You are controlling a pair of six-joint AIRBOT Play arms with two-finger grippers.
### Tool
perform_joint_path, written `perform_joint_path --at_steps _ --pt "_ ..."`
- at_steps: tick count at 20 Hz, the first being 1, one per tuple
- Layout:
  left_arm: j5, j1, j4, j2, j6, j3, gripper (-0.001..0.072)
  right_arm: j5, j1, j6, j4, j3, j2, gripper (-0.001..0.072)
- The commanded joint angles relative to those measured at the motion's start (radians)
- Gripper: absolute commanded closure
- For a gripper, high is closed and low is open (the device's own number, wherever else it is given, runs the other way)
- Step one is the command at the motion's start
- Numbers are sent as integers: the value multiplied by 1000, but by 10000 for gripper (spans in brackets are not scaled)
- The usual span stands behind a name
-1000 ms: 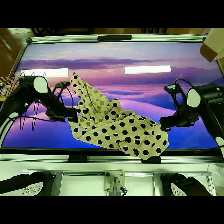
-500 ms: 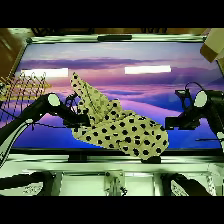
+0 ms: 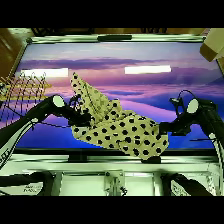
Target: Fold the shirts.
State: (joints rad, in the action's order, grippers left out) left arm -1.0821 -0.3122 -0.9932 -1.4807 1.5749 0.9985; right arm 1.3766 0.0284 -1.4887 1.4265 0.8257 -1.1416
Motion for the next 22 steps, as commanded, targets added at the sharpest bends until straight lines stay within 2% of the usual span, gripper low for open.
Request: perform_joint_path --at_steps 1,3,4,5,6,10,12,14,16,18,20,22 --pt "-8 0 7 -1 -32 27 659 -98 1 -14 -83 -76 -3 47" --pt "-45 0 6 0 -46 64 659 -151 1 -29 -87 -103 -3 52" --pt "-53 1 5 1 -46 84 660 -163 1 -27 -97 -104 -2 232" --pt "-55 0 -2 5 -45 105 660 -173 1 -21 -115 -101 -1 573" --pt "-54 1 -11 9 -45 127 660 -172 1 -11 -130 -92 0 654" --pt "-56 18 -63 44 -45 301 662 -146 1 103 -134 79 19 655" --pt "-55 44 -89 67 -46 462 662 -202 1 165 -134 237 50 655" --pt "-52 91 -100 82 -48 689 661 -354 1 208 -134 423 83 655" --pt "-35 157 -100 87 -35 969 661 -620 1 207 -151 627 118 655" --pt "1 239 -99 98 23 1217 661 -842 1 203 -189 806 138 655" --pt "62 330 -99 188 64 1229 661 -903 1 172 -218 950 151 655" --pt "39 395 -98 316 117 1085 661 -878 1 158 -318 1027 180 654"
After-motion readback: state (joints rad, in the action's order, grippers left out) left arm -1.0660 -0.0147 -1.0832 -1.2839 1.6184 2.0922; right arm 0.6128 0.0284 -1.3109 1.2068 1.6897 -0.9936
